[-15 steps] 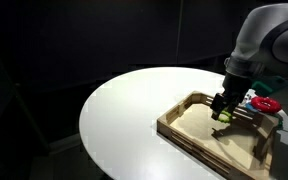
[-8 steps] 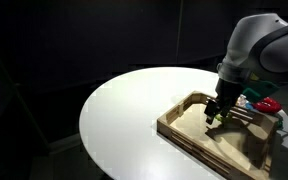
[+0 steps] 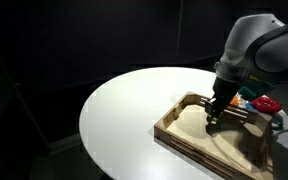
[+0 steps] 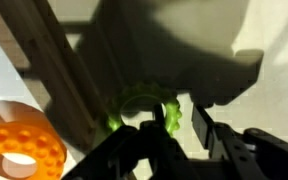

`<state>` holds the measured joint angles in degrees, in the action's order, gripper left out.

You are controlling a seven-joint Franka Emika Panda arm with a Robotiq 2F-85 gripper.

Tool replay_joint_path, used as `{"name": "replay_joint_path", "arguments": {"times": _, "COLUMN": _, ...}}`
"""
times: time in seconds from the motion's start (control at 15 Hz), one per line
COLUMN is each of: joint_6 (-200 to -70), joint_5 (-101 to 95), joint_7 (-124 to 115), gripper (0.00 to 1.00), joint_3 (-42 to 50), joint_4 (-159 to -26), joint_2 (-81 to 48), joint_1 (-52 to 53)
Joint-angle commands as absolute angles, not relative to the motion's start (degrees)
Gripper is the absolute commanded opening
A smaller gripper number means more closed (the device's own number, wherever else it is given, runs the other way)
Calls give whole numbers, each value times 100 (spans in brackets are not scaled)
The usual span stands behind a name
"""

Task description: Remove the ring from the box

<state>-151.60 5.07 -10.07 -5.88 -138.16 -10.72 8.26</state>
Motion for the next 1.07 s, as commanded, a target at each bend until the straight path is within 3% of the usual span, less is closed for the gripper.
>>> {"name": "replay_joint_path", "arguments": {"times": 0.0, "joint_6": -15203, "joint_5": 438, "joint_7": -1182, "gripper": 6, "joint_3": -553, "joint_4": -13703, "joint_2": -1170, "joint_1": 834}}
{"name": "replay_joint_path", "arguments": {"times": 1.0, "joint_6": -14803, "joint_5": 1748, "joint_7": -622, "gripper": 7, "joint_3": -710, "joint_4": -13532, "joint_2": -522, "joint_1": 606}}
